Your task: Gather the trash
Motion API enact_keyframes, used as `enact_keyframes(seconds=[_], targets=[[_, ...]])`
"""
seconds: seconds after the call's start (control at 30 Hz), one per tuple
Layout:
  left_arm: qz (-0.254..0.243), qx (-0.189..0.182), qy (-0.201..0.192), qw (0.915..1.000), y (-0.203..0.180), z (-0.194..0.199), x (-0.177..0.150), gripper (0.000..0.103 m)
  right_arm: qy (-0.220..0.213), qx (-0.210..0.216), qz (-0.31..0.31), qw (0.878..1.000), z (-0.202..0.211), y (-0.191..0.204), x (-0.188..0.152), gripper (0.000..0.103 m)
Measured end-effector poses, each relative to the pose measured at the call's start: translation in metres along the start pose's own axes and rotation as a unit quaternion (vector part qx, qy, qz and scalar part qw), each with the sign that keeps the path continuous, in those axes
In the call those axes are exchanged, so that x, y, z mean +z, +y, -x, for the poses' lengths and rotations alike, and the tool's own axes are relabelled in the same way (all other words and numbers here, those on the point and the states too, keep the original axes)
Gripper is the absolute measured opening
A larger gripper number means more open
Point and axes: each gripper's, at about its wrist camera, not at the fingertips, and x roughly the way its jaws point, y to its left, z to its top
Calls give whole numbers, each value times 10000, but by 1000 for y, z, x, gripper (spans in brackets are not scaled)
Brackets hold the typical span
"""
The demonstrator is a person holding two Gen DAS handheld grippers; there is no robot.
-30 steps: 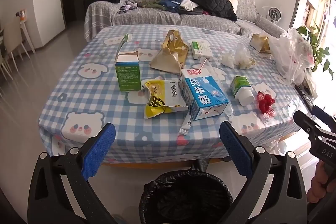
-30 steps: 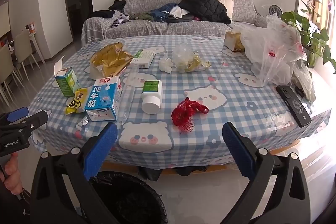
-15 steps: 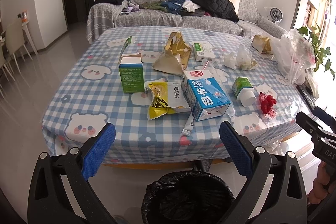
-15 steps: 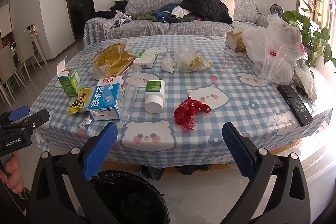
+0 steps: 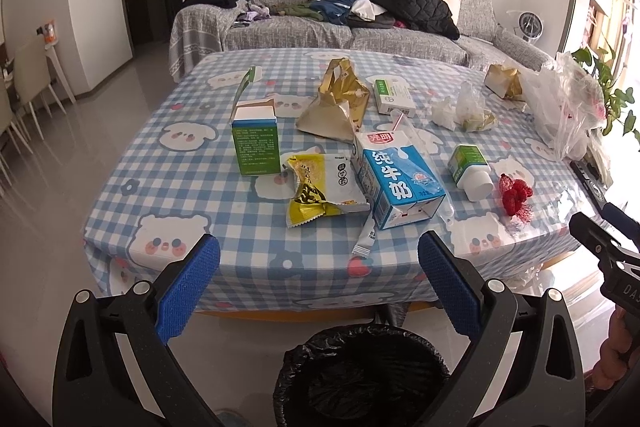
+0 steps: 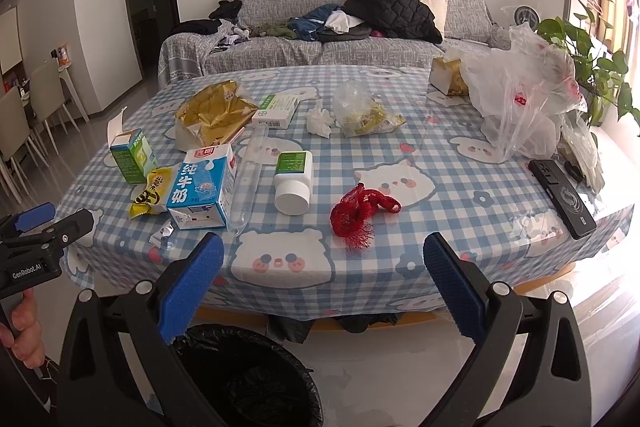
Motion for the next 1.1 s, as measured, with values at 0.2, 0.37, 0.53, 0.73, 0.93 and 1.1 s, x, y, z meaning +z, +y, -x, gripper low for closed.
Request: enact_keyframes(seconds=[0.2,0.37,0.53,0.73,0.93,1.1], targets=[[-9,-18,9,10000,1,-1,1,97,3,-6,-19,10000,0,-1,0,96],[3,-46,13,10000,2,0,2,97,10,-6,-28,10000,-1,-3,-1,96],[-7,-39,6,10000,0,0,2,97,8,-9,-28,10000,-1,-2,0,96],[-6,-57,-6,10000,-3,3,2,97,10,-11,-25,10000,-1,-3,0,96],[-12,-56,-19,10000,-5,4,2,97,13,-6,-32,10000,-1,-3,0,96],[-19,-56,-21,10000,-5,5,2,97,12,-10,-29,10000,-1,-3,0,96]])
